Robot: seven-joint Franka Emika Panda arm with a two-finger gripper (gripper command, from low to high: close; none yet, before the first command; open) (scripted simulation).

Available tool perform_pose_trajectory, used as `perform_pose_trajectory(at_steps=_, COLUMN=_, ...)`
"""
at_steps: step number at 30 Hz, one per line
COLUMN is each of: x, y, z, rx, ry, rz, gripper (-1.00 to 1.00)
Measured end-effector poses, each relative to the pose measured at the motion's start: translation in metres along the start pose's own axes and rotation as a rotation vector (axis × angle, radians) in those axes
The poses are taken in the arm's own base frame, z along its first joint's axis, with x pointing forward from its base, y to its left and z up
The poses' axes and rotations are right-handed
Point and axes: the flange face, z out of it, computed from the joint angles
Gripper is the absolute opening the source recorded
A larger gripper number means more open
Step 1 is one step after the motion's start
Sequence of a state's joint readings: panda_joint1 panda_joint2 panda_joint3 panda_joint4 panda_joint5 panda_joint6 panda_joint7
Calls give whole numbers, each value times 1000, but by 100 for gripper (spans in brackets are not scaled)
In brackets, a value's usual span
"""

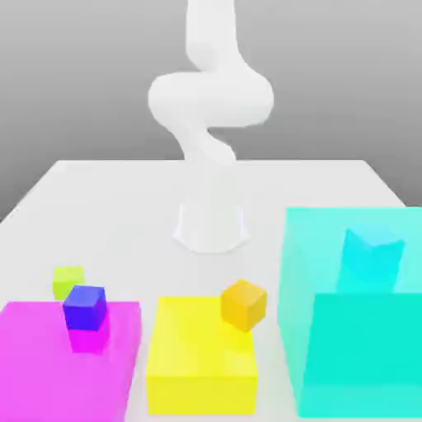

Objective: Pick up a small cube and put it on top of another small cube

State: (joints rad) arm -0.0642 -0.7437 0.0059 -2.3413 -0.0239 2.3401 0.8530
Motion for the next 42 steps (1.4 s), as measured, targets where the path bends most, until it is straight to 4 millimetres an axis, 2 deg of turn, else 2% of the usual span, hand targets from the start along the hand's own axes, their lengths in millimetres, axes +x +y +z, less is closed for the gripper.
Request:
perform_pose_trajectory(at_steps=4, x=16, y=42, z=67, rx=-134, ry=6, rz=132, gripper=0)
perform_pose_trajectory(at_steps=8, x=27, y=97, z=124, rx=-255, ry=7, rz=268, gripper=0)
perform_pose_trajectory(at_steps=12, x=32, y=161, z=172, rx=-368, ry=4, rz=412, gripper=0)
perform_pose_trajectory(at_steps=16, x=28, y=232, z=208, rx=-472, ry=-3, rz=563, gripper=0)
perform_pose_trajectory(at_steps=23, x=-3, y=356, z=248, rx=-630, ry=-25, rz=843, gripper=0)
perform_pose_trajectory(at_steps=28, x=-44, y=434, z=259, rx=-723, ry=-49, rz=1053, gripper=0)
perform_pose_trajectory(at_steps=31, x=-74, y=478, z=259, rx=-771, ry=-62, rz=1195, gripper=0)
perform_pose_trajectory(at_steps=34, x=-95, y=503, z=266, rx=-791, ry=-67, rz=1272, gripper=0)
perform_pose_trajectory(at_steps=40, x=-119, y=523, z=303, rx=-793, ry=-74, rz=1263, gripper=0)
perform_pose_trajectory(at_steps=41, x=-123, y=526, z=308, rx=-794, ry=-75, rz=1263, gripper=-100)
perform_pose_trajectory(at_steps=42, x=-123, y=526, z=308, rx=-794, ry=-75, rz=1263, gripper=-100)
